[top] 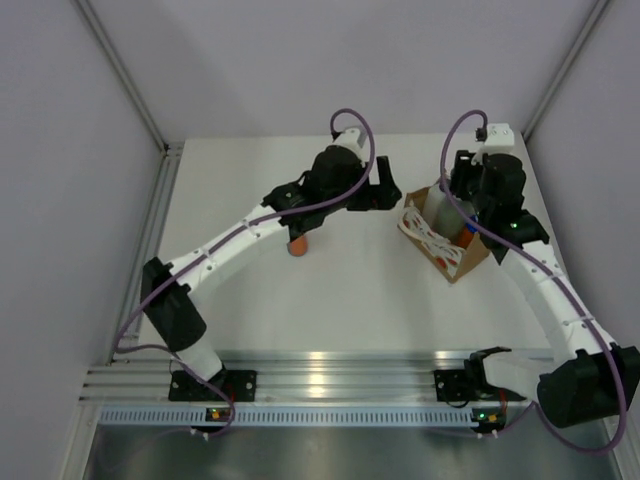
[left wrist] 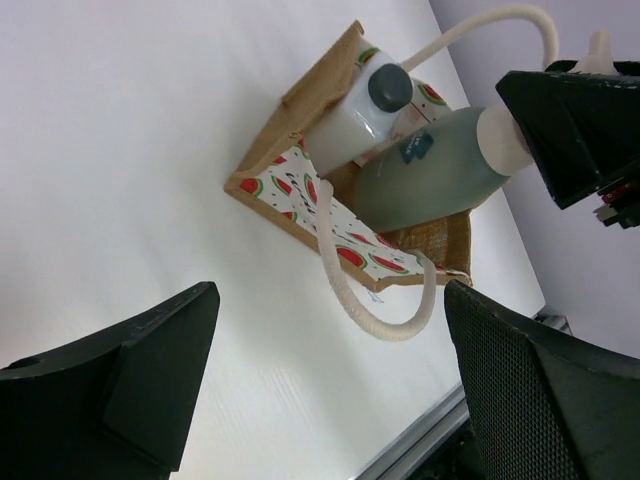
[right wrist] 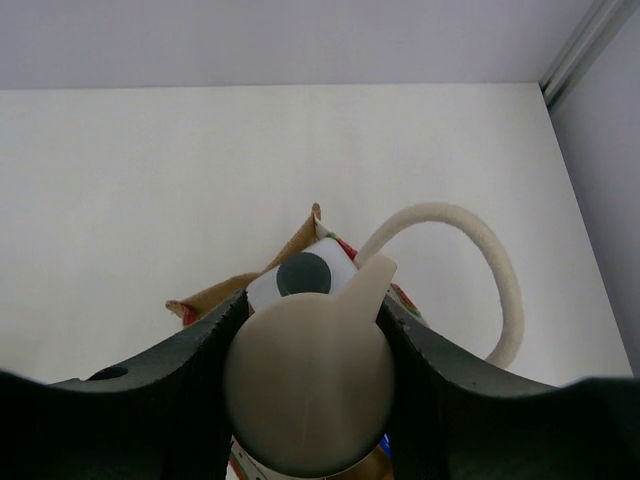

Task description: Take the personal care products out of the canvas bag

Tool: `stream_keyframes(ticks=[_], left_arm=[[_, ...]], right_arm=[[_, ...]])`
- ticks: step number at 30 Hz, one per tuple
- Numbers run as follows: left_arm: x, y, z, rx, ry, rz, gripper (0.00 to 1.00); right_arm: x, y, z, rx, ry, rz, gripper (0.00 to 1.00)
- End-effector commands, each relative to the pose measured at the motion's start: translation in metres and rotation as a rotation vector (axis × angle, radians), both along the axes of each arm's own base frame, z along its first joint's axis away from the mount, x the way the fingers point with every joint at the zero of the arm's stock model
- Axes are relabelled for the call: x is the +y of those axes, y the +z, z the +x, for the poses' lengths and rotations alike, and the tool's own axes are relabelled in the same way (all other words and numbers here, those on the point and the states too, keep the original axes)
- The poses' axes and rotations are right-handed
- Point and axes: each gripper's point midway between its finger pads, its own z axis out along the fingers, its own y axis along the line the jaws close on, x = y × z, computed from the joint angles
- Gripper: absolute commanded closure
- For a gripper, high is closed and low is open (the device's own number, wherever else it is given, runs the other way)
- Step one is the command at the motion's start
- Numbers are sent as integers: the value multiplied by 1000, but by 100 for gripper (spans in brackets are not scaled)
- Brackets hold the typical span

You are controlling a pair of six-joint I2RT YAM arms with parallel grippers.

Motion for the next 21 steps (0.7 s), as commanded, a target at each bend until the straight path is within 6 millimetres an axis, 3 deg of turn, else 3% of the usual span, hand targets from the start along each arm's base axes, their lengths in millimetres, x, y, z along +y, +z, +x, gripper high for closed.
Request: stream_keyframes(ticks=[1,3,4,5,6,8,9,11,12,16,21], left_arm=[[33,35,-4,-115,74,-15,2],[51,49,-12,-156,100,-16,2],[66,53,-17,-176,122,-8,2],[67,43,-18,-165,119,13,2],[81,57,-22,-197,148,-2,2],[97,50,-28,-208,169,24,2],[110,63,-34,-236,195,6,2],[123,56,-39,-242,215,25,2],[133,66,-44,-262,233,10,2],[157,63,-53,-256,292,36,2],[180,47,-62,-245,328,96,2]], right_arm=[[2,115,-14,-265,30,80,100],[5,119,-17,-245,45,89,100],[7,134,-19,-267,59,98,100],[9,137,-20,-262,71,99,100],[12,142,-21,-263,82,109,100],[21,152,-23,-248,119,116,100],[24,167,-26,-267,133,116,100],[32,172,-28,-262,159,115,100],[34,184,-30,-285,166,120,100],[51,203,-31,-301,237,136,100],[89,205,-33,-287,340,130,100]])
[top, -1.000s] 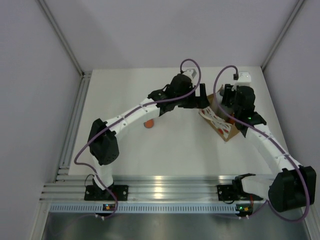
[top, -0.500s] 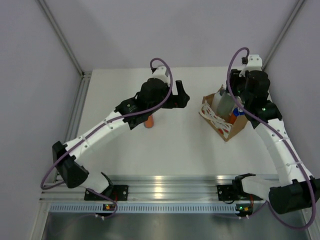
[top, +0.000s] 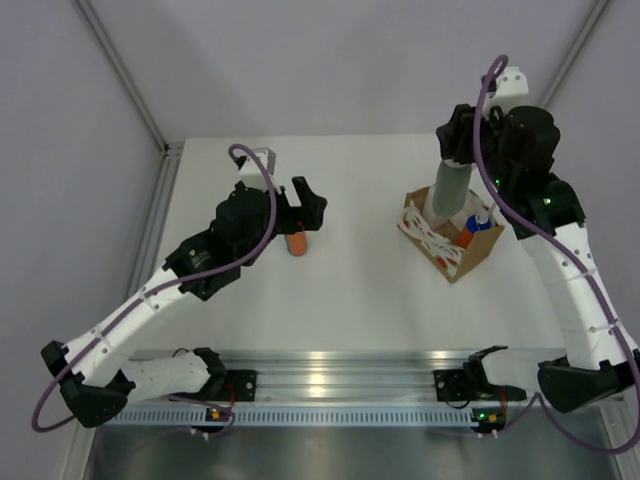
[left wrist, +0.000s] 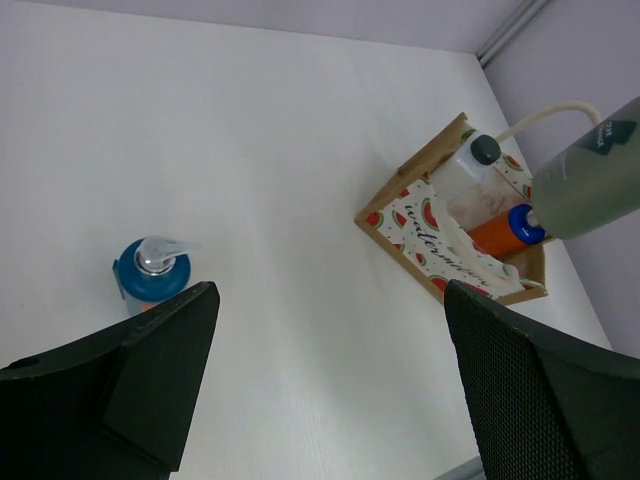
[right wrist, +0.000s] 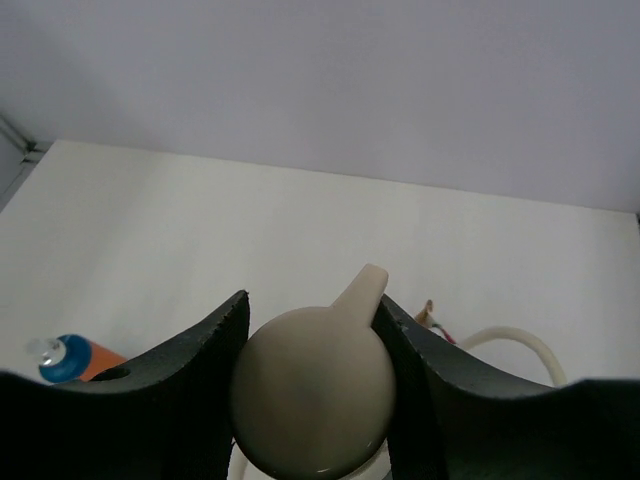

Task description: Take the personal care products out of the canvas bag

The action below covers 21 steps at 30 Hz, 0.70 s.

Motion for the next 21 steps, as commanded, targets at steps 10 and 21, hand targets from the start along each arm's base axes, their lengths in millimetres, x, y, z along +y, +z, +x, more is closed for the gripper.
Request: stream_keyframes(ticks=[10,21], left_arm=[[69,-29,-32,38,108,156,2],[117,-45,-61,61,173,212,2]], right_arm=[[128,37,-8,-171,316,81,100],[212,-13,1,-222,504,157,100]])
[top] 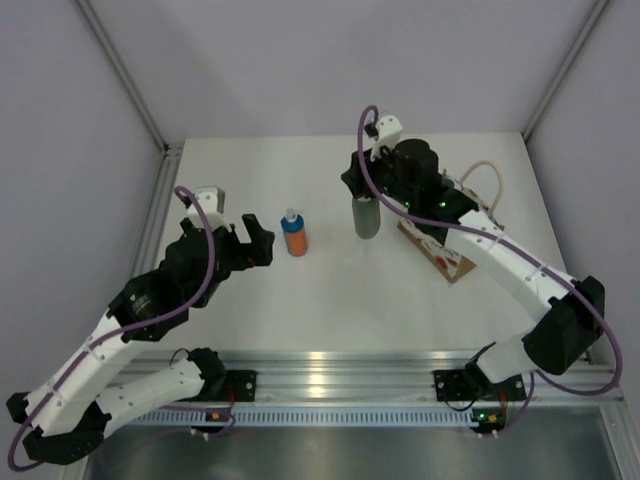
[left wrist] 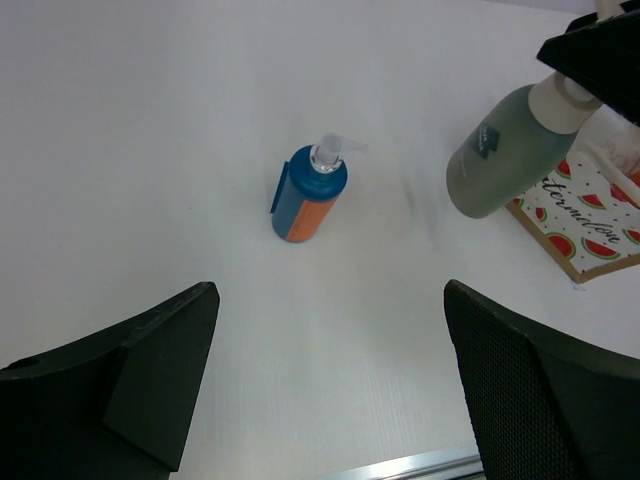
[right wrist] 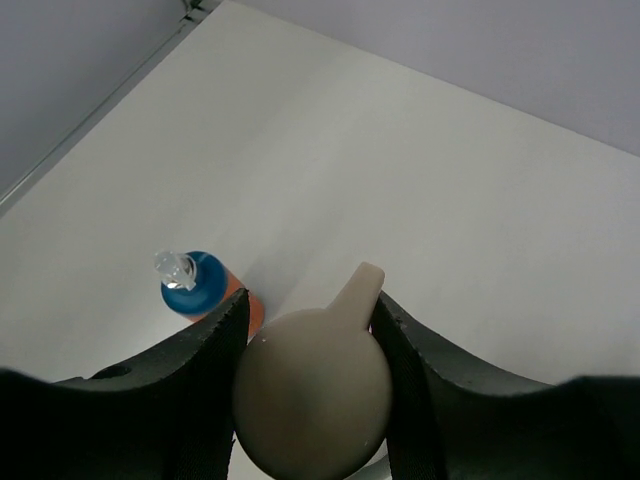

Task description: Take the personal care products out of the canvas bag

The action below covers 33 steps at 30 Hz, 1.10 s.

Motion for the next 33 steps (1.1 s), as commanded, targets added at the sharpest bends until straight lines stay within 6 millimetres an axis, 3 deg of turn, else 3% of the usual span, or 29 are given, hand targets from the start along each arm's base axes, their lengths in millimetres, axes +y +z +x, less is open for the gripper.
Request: stream_keyframes(ticks=[1,6,18,26,29,31,32,33], left_arm=[[19,-14,-6,17,39,63,2],[29,-22,-9,17,66,74,2],[33,-35,-8,28,86,103,2],[33,-37,-9,31,83,100,2],[33,-38,-10,31,84,99,2],[33,-37,-10,30,82,99,2],[33,-38,-10,32,81,98,2],[33,-38,-10,33,81,99,2]], right_arm=[[42,89,-2,-282,96,229,100],[62,71,5,-265,124,245,100],[92,-2,22,-173,157,235,100],[95,-52,33,-95,137,196,100],[97,-59,33,-75,147,194,99],[96,-61,33,-64,143,195,79],[96,-61,33,-59,140,199,61],[95,-59,32,-61,142,199,59]])
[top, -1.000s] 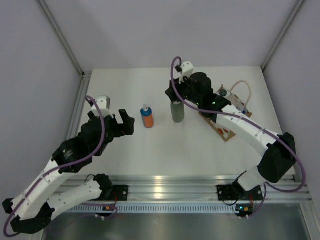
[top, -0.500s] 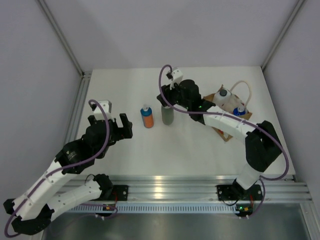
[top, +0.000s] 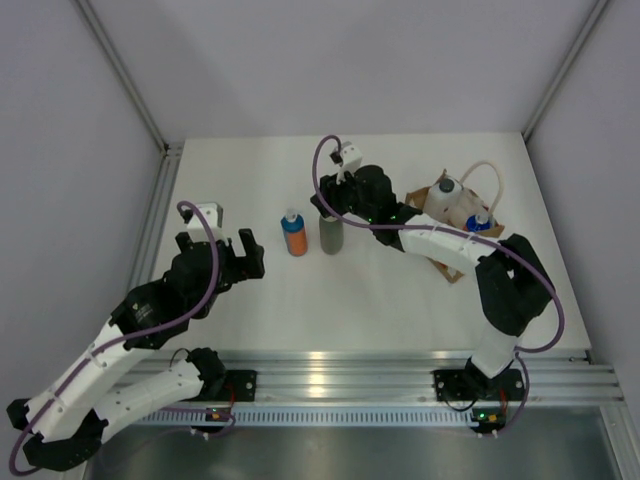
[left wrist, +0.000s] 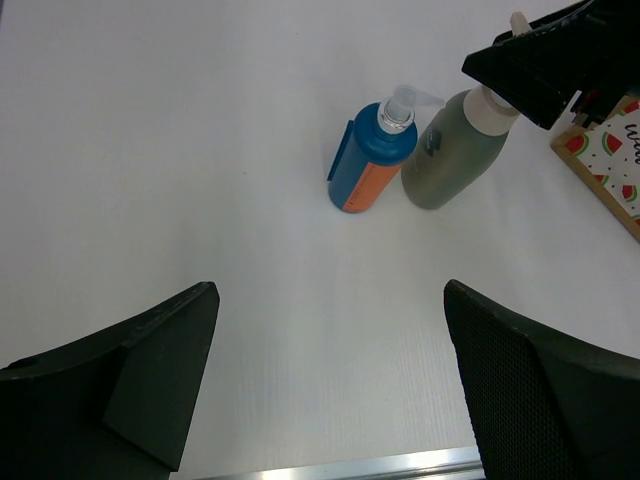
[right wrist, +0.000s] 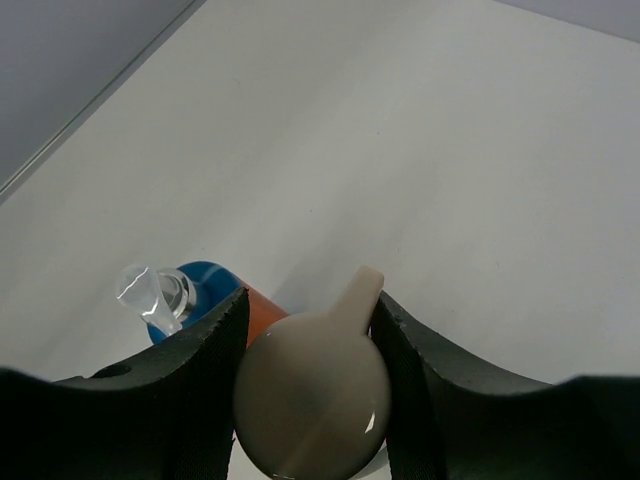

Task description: Take the personal care products out of the canvas bag

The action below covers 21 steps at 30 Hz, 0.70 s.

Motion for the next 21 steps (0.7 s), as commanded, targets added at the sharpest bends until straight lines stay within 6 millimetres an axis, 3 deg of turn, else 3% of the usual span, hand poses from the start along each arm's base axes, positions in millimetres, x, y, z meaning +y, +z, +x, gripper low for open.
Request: stream_keyframes(ticks=[1,8,13,14,15,17,18,20,21], left_arm=[[2,3,1,-16,8,-4,2],[-3,2,-1,-5,-14,-18,2],[-13,0,-6,16,-80,-30,2],[-13,-1,-7,18,-86,-28,2],[-14,-3,-7,23,-93,-22,2],[-14,-6,-7,28,-92,-16,2],[-14,-7,-7,30,-91,-17,2],[-19,-9,-5,45,-93,-19,2],[-22,-8,-4,52,-90,-39,2]], right_arm=[[13,60,5,-142,22,150,57],[4,86,-4,-168,33,130,16],[-28,123,-14,-212,-7,94,10],[-38,121,-17,-191,-29,66,10],[-56,136,-18,-209,-79,69,10],[-79,136,-22,-195,-128,40,9],[-106,143,-23,-188,-209,32,8],[-136,131,-26,-121,-318,46,1],[-170,136,-27,-109,-435,61,0]])
